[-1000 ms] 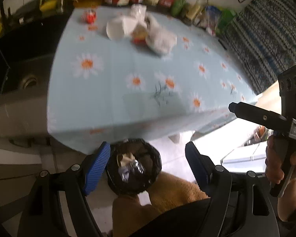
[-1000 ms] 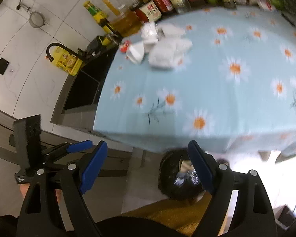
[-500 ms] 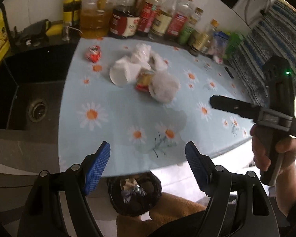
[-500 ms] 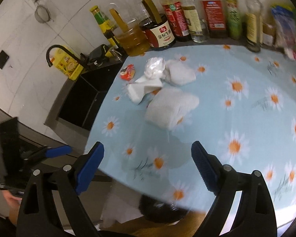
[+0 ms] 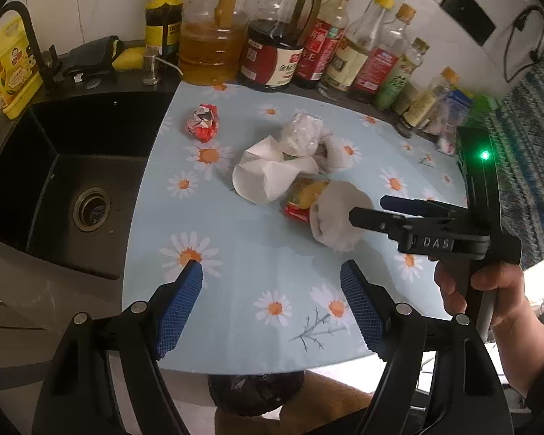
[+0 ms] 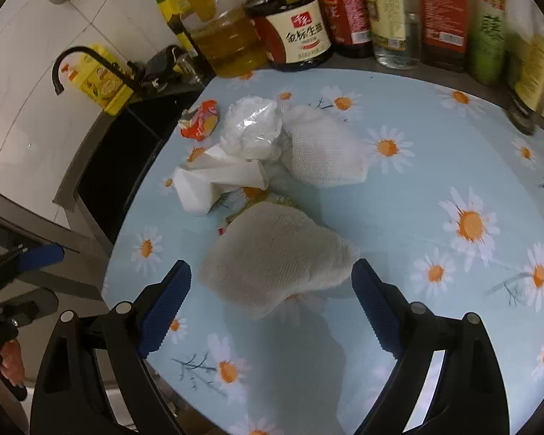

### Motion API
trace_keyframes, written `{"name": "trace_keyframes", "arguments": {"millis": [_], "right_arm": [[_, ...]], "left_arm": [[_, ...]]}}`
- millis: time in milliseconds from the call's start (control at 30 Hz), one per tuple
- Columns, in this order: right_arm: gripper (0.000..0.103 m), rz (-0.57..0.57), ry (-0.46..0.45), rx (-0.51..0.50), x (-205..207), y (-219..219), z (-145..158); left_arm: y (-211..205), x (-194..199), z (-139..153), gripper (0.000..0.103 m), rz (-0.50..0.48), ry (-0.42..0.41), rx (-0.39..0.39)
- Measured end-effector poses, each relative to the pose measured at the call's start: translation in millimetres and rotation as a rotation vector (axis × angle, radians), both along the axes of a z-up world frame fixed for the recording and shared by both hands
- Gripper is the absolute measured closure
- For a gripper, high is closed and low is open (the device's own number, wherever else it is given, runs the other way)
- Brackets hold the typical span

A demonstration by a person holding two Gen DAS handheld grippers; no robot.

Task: Collect trash
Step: 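Move the right tool to the white towel and close on it, then close the left tool on the yellow-and-red snack packet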

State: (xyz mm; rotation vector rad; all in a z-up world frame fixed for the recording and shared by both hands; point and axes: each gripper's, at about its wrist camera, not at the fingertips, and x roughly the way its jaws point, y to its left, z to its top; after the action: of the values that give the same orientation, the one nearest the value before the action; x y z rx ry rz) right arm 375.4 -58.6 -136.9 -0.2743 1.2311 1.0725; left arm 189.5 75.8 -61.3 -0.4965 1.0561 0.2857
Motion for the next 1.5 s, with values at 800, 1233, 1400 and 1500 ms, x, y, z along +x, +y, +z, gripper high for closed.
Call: {"name": "trace_keyframes", "arguments": {"millis": [800, 1233, 1400, 1500], "right_arm": [[0.078, 0.071, 0.040, 0.120, 5, -39, 6], [0.078, -0.054, 0.004, 0.212, 16, -118, 38], [0.078, -0.093, -0.016, 0.212, 18, -141, 37], [0.078, -0.111, -0.003, 0.203, 18, -149, 31]], "left_arm": [[-6, 47, -17, 0.020, -0.002, 0.070, -0.008], [-26, 89, -45, 0.020, -0.088, 0.048, -0.119], [-27, 109, -61, 0.020, -0.088, 0.051, -0.136], [-31, 121, -67, 0.020, -0.103, 0.059, -0.139]]}}
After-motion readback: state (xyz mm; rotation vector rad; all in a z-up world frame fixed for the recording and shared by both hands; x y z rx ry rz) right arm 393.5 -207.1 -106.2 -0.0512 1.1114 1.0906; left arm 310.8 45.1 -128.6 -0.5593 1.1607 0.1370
